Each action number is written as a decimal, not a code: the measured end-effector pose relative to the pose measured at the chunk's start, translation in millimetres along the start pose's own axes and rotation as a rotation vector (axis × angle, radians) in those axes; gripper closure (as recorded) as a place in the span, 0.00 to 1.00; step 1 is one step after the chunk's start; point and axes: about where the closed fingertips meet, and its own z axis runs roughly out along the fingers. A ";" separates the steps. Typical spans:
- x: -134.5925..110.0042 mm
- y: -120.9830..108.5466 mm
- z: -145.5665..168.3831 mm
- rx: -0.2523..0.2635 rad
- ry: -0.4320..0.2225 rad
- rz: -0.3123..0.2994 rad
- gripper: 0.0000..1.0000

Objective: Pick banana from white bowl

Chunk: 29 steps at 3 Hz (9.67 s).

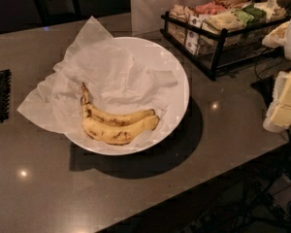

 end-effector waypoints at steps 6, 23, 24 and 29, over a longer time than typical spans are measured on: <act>-156.6 117.6 -106.4 -0.084 -0.457 -0.663 0.00; -267.9 92.8 124.0 -0.475 -0.574 -0.533 0.29; -255.2 88.9 130.1 -0.454 -0.563 -0.471 0.30; -286.7 85.3 124.0 -0.473 -0.558 -0.506 0.34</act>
Offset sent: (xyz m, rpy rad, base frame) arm 0.0080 0.0116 -0.0007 -0.0092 0.0090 0.0585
